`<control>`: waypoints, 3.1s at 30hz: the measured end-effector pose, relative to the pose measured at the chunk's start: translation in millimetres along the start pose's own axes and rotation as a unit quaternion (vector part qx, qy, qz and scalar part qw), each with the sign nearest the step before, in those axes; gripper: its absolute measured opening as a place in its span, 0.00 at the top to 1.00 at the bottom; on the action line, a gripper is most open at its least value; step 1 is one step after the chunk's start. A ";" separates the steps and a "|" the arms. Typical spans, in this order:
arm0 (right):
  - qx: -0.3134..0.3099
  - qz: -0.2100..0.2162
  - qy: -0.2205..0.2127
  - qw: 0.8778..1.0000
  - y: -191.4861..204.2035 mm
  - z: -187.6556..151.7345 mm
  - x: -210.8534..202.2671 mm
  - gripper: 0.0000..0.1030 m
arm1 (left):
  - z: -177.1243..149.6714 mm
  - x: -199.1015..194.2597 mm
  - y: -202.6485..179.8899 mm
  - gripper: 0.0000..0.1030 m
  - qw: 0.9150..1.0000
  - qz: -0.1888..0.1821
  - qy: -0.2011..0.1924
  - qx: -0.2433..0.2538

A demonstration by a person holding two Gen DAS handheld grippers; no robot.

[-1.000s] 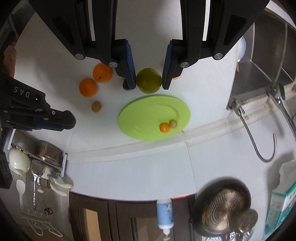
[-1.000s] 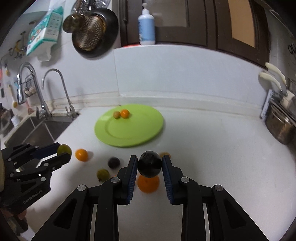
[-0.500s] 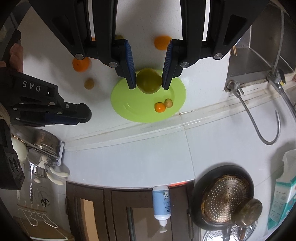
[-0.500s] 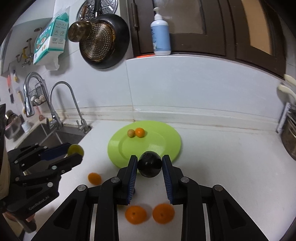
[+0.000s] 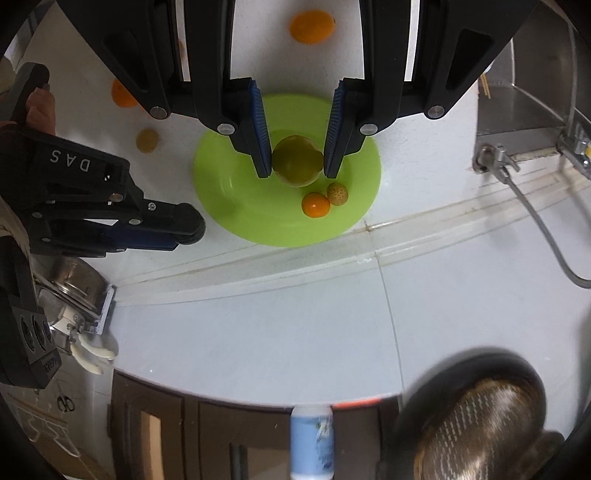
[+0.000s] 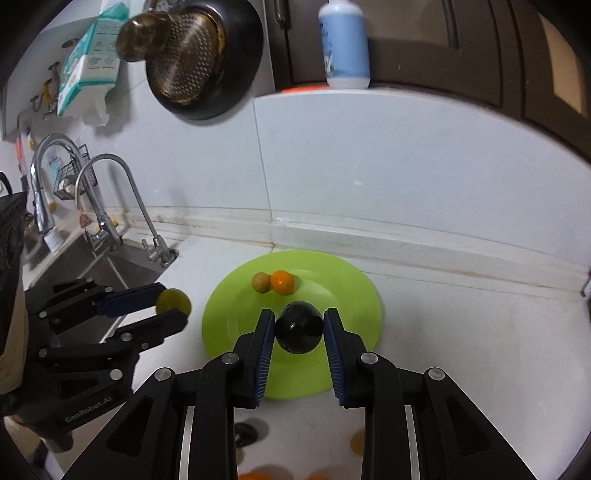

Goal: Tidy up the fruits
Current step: 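Carry both fruits onto the green plate and open both tools, then withdraw both tools from the plate toward the remaining fruits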

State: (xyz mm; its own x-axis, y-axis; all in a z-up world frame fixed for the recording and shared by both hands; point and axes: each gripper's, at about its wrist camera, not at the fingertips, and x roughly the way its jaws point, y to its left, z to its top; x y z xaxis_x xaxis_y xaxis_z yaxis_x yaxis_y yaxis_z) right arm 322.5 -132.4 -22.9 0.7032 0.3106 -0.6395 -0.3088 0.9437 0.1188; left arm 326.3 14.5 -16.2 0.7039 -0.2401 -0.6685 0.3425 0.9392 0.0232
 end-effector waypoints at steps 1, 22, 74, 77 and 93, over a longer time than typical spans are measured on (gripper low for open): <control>0.002 0.002 0.004 1.000 -1.6 1.0 5.0 0.72 | 1.8 7.7 2.2 0.72 1.000 -0.002 0.006 -0.001; 0.013 0.024 0.089 0.996 -19.7 2.1 84.7 0.72 | -4.8 85.5 17.1 0.66 0.995 -0.024 0.094 -0.018; -0.024 -0.012 0.011 1.000 46.6 -92.5 -83.9 0.58 | -74.9 -78.5 -46.7 0.33 0.997 -0.029 -0.028 0.070; -0.025 -0.005 0.024 0.999 47.4 -98.4 -80.8 0.58 | -81.5 -73.3 -52.6 0.33 0.995 -0.046 -0.017 0.082; -0.050 0.010 0.097 0.994 46.0 -127.4 -49.7 0.58 | -104.1 -36.6 -63.9 0.49 0.987 -0.079 0.028 0.140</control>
State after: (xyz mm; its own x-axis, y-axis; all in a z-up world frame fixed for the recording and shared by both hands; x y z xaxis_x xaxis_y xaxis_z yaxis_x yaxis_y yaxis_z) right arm 191.7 -118.9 -82.5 0.5630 0.2918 -0.7733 -0.3901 0.9187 0.0627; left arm 213.9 -11.1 -70.6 0.5953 -0.3559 -0.7203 0.6090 0.7847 0.1156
